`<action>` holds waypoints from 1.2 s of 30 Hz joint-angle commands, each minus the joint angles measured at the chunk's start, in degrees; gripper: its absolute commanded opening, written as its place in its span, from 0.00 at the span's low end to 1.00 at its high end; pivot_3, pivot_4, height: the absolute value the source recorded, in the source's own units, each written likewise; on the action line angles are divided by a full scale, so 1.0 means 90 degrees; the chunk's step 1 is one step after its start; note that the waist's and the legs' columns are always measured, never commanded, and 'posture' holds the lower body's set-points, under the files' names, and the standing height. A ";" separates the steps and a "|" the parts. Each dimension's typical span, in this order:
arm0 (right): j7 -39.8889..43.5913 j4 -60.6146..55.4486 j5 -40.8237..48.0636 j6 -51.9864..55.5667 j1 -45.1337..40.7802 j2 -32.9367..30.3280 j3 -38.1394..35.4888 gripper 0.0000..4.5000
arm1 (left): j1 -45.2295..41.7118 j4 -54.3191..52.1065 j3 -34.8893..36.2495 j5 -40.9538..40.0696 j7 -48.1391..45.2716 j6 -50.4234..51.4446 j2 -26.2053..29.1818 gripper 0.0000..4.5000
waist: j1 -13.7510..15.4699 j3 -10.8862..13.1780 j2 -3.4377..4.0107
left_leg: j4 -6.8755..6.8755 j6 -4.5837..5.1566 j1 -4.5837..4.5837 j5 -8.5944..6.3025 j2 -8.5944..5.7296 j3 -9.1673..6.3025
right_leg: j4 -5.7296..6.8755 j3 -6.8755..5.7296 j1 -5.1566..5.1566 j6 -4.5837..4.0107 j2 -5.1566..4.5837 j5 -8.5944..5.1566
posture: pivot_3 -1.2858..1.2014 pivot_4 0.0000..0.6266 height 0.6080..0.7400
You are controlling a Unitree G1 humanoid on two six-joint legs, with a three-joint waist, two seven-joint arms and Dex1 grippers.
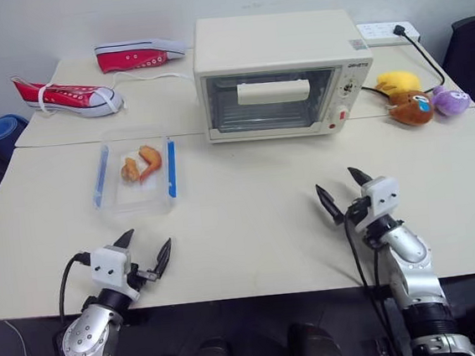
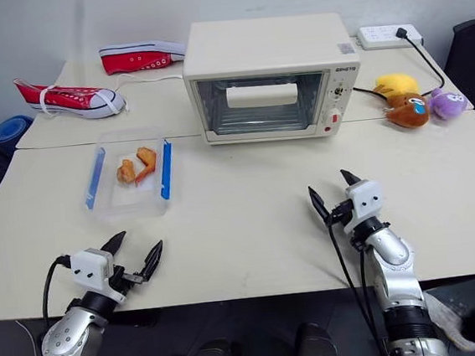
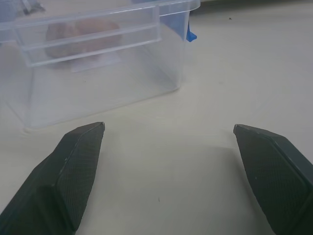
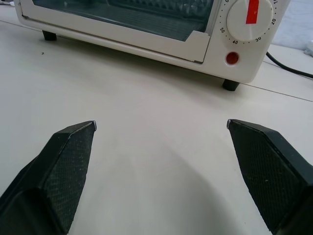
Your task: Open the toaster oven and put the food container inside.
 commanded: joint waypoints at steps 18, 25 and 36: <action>0.2262 0.0090 0.1329 0.1965 -0.2626 -0.1190 0.0227 1.00 | -0.2469 -0.0323 0.0525 -0.3521 -0.2610 0.2279 0.2194 1.00 | -0.0025 0.0031 0.0053 | 0.0038 0.0000 -0.0011 -0.0014 0.0013 -0.0001 | 0.0005 -0.0001 0.0000 -0.0007 0.0015 0.0006 | 0.52 0.24 1.00; 0.2660 0.1514 0.1047 0.1541 -0.3908 -0.0796 0.0408 1.00 | -0.3111 -0.0206 0.0258 -0.3348 -0.2386 0.2428 0.1820 1.00 | -0.0078 0.0032 0.0052 | 0.0037 -0.0001 -0.0014 -0.0014 0.0013 0.0000 | 0.0000 -0.0003 -0.0001 -0.0004 0.0018 0.0007 | 0.52 0.24 1.00; 0.2973 0.1548 0.1083 0.1417 -0.4056 -0.0581 0.0351 1.00 | -0.3036 -0.0052 0.0323 -0.3172 -0.2388 0.2304 0.1763 1.00 | -0.0186 0.0035 0.0056 | 0.0036 -0.0002 -0.0017 -0.0014 0.0015 -0.0002 | -0.0002 -0.0003 -0.0002 -0.0003 0.0019 0.0008 | 0.52 0.24 1.00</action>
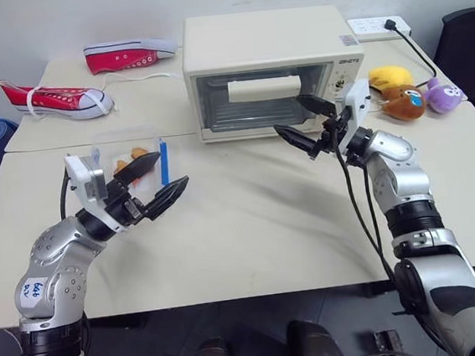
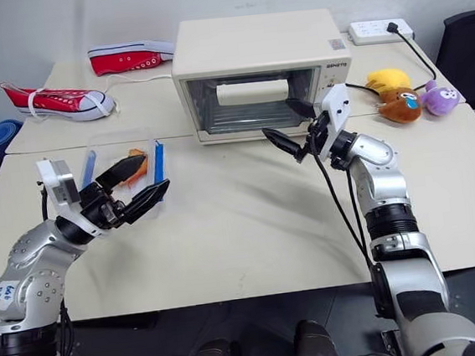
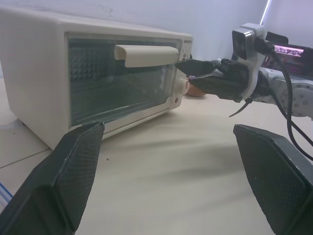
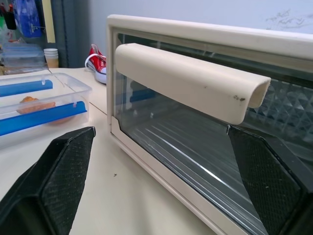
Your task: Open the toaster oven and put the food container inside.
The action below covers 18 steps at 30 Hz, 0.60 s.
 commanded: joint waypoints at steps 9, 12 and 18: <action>-0.0329 -0.0124 -0.0101 0.0165 -0.0077 -0.0104 -0.0198 1.00 | -0.0009 -0.0067 0.0112 -0.0060 -0.0153 -0.0126 -0.0086 1.00 | 0.0002 0.0001 0.0002 | 0.0002 0.0000 0.0000 0.0000 0.0000 0.0000 | 0.0001 0.0002 -0.0001 0.0000 0.0000 0.0000 | 0.52 0.24 1.00; -0.0412 0.0228 -0.0170 -0.0040 -0.0336 -0.0088 -0.0224 1.00 | -0.0076 -0.0065 0.0037 -0.0039 -0.0233 -0.0079 -0.0100 1.00 | -0.0003 0.0003 0.0004 | 0.0002 -0.0001 0.0000 0.0000 0.0000 0.0002 | 0.0001 0.0003 -0.0002 0.0000 0.0000 0.0000 | 0.52 0.24 1.00; -0.0193 0.0192 -0.0017 -0.0075 -0.0509 0.0055 -0.0190 1.00 | -0.0266 0.0116 0.0080 0.0027 -0.0193 -0.0152 -0.0196 1.00 | 0.0002 0.0004 0.0006 | 0.0001 0.0000 -0.0001 0.0000 -0.0001 0.0001 | 0.0001 0.0002 -0.0003 0.0000 0.0000 0.0000 | 0.52 0.24 1.00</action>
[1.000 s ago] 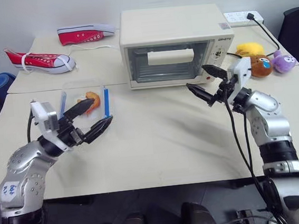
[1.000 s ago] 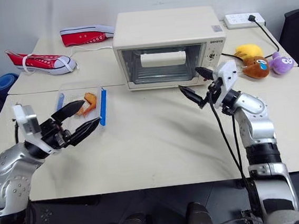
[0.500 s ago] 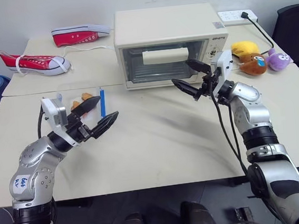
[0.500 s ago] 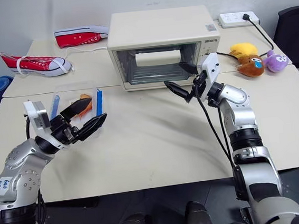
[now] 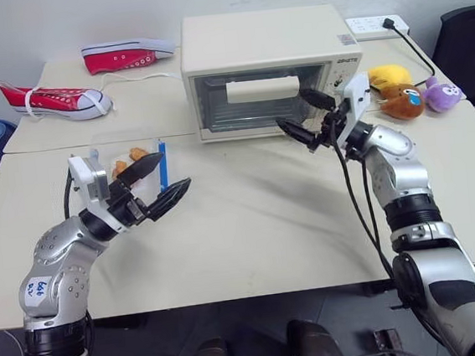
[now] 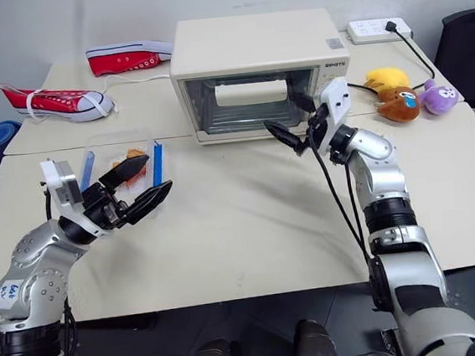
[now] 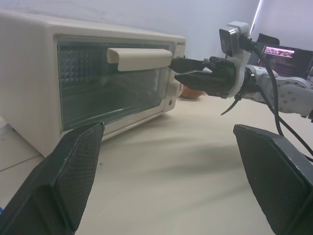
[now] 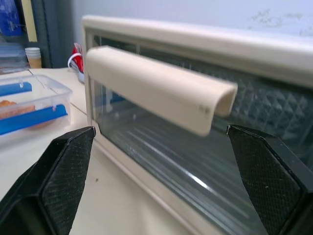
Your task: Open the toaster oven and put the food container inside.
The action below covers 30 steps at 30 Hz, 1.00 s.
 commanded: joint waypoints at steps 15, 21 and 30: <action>0.0472 -0.2378 0.0138 0.0601 0.1584 -0.0313 0.0164 1.00 | -0.0927 0.0949 0.0037 0.0489 0.0124 -0.0472 -0.0092 0.91 | 0.0015 0.0001 -0.0001 | 0.0003 0.0000 -0.0001 0.0000 -0.0002 0.0002 | 0.0003 0.0001 0.0000 0.0001 0.0000 0.0001 | 0.52 0.24 1.00; 0.0571 -0.2360 -0.0092 0.0225 0.1808 -0.0390 0.0322 1.00 | -0.2717 0.3179 -0.0240 0.1248 0.0085 -0.1377 -0.0392 0.52 | 0.0051 0.0008 -0.0014 | 0.0008 0.0000 -0.0003 0.0001 -0.0006 0.0001 | 0.0002 -0.0002 0.0001 0.0005 0.0001 0.0003 | 0.52 0.24 1.00; 0.0538 -0.2286 -0.0186 -0.0026 0.1836 -0.0383 0.0381 1.00 | -0.4167 0.5552 -0.0723 0.2108 -0.0480 -0.2525 -0.0930 0.02 | -0.0005 0.0010 -0.0017 | -0.0006 0.0001 -0.0003 0.0001 -0.0009 0.0009 | -0.0006 -0.0005 -0.0004 0.0010 0.0001 0.0005 | 0.52 0.24 1.00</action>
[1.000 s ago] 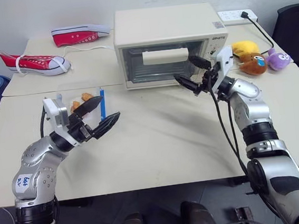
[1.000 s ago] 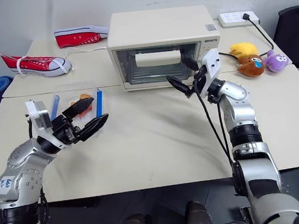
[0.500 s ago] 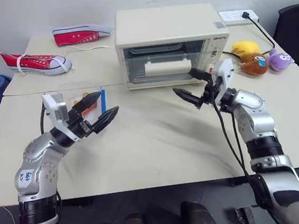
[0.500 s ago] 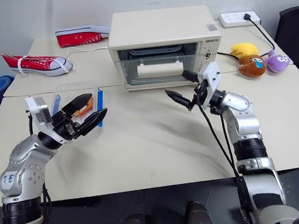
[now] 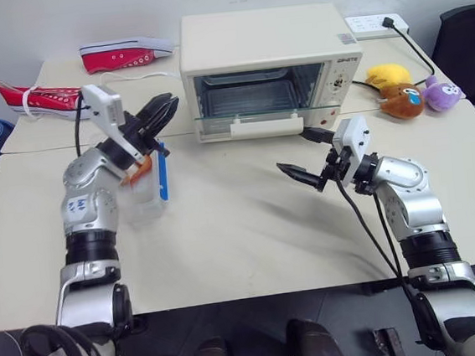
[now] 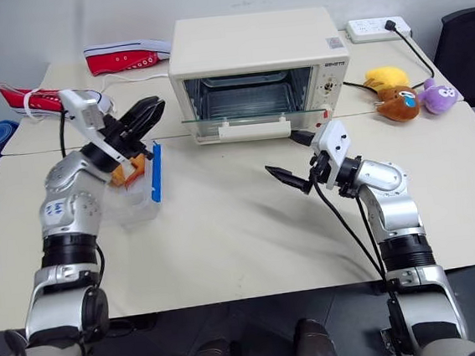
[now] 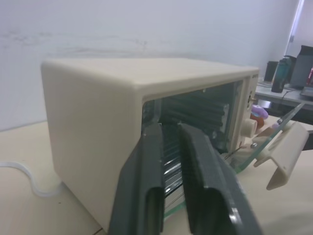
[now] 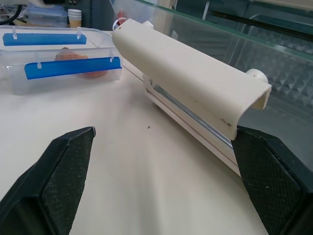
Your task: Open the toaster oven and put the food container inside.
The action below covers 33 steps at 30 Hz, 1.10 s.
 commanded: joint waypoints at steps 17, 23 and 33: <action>-0.0107 -0.2338 0.0822 -0.0209 0.3985 -0.0990 -0.1668 1.00 | 0.0446 -0.0435 -0.1730 0.2074 -0.0755 -0.0758 0.0102 0.02 | 0.0264 0.0004 -0.0006 | 0.0018 0.0011 0.0005 -0.0003 -0.0005 0.0019 | 0.0004 0.0020 0.0006 0.0010 -0.0001 0.0006 | 0.52 0.24 1.00; -0.0090 -0.2495 0.0938 -0.0282 0.3919 -0.1185 -0.1971 1.00 | 0.0762 -0.1002 -0.1959 0.2307 -0.0399 -0.0273 -0.0126 0.02 | 0.0280 0.0004 -0.0007 | 0.0018 0.0012 0.0009 -0.0003 -0.0002 0.0024 | 0.0005 0.0028 0.0006 0.0010 -0.0001 0.0008 | 0.52 0.24 1.00; 0.0524 -0.2681 0.1905 0.0799 0.2804 -0.1299 -0.1481 1.00 | 0.2312 -0.4262 -0.0747 0.0818 0.0052 0.1344 -0.0039 0.35 | 0.0313 0.0005 -0.0006 | 0.0021 0.0011 0.0003 -0.0003 0.0004 0.0010 | 0.0005 0.0021 0.0005 0.0010 -0.0001 0.0008 | 0.52 0.24 1.00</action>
